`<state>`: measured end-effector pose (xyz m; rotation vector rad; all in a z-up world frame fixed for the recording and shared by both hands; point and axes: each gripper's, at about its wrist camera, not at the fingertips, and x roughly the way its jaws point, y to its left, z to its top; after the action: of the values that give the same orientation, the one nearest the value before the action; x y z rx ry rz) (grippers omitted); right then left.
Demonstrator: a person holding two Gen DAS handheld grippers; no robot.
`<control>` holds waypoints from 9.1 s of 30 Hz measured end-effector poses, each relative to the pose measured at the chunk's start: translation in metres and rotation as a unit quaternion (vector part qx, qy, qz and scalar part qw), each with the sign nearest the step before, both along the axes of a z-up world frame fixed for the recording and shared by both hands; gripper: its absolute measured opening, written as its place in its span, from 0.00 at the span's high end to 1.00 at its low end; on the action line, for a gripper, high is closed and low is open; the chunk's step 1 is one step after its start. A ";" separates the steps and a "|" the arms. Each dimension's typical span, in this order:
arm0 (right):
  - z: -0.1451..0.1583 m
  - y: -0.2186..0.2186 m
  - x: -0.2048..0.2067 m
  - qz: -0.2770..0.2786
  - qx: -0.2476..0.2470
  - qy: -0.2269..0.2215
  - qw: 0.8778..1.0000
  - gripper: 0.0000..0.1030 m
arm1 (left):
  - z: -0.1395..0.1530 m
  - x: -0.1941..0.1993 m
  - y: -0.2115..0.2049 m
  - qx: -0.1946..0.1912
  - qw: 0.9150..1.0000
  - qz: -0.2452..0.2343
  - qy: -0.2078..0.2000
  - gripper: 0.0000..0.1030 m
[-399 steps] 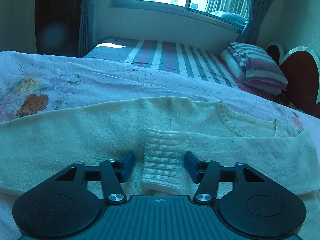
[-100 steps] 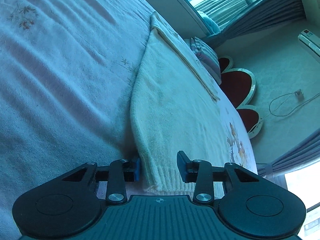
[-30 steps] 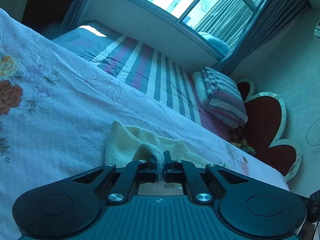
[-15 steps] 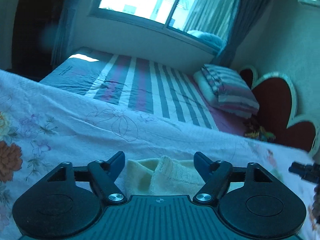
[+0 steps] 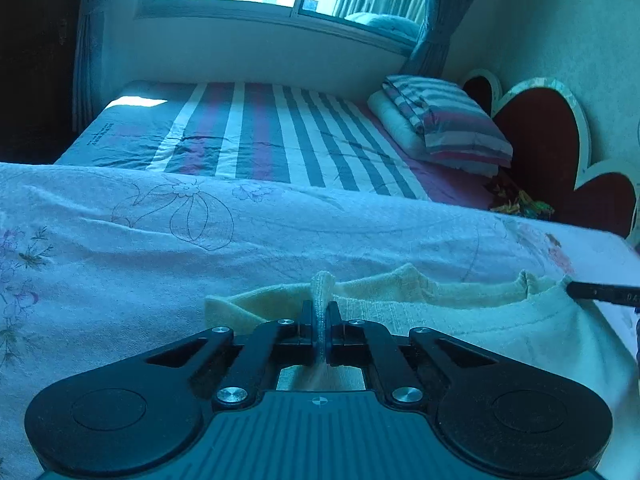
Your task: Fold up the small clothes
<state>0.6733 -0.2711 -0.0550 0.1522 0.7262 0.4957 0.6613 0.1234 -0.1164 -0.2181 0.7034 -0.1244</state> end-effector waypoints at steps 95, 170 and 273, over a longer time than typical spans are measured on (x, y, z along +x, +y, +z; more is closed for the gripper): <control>0.039 0.034 -0.176 -0.003 -0.040 -0.043 0.998 0.75 | 0.024 -0.192 -0.094 0.097 0.994 0.037 -0.043 0.29; 0.014 0.002 -0.199 -0.075 -0.075 -0.045 0.993 0.82 | 0.018 -0.203 -0.079 0.078 0.991 0.101 -0.042 0.23; -0.012 0.136 -0.142 -0.069 0.004 0.048 0.996 1.00 | -0.090 -0.200 -0.021 -0.318 0.929 0.183 -0.051 0.94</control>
<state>0.5315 -0.1349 -0.0674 0.2330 0.8027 0.3601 0.4608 0.1027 -0.2067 -0.9545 0.4883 -0.0005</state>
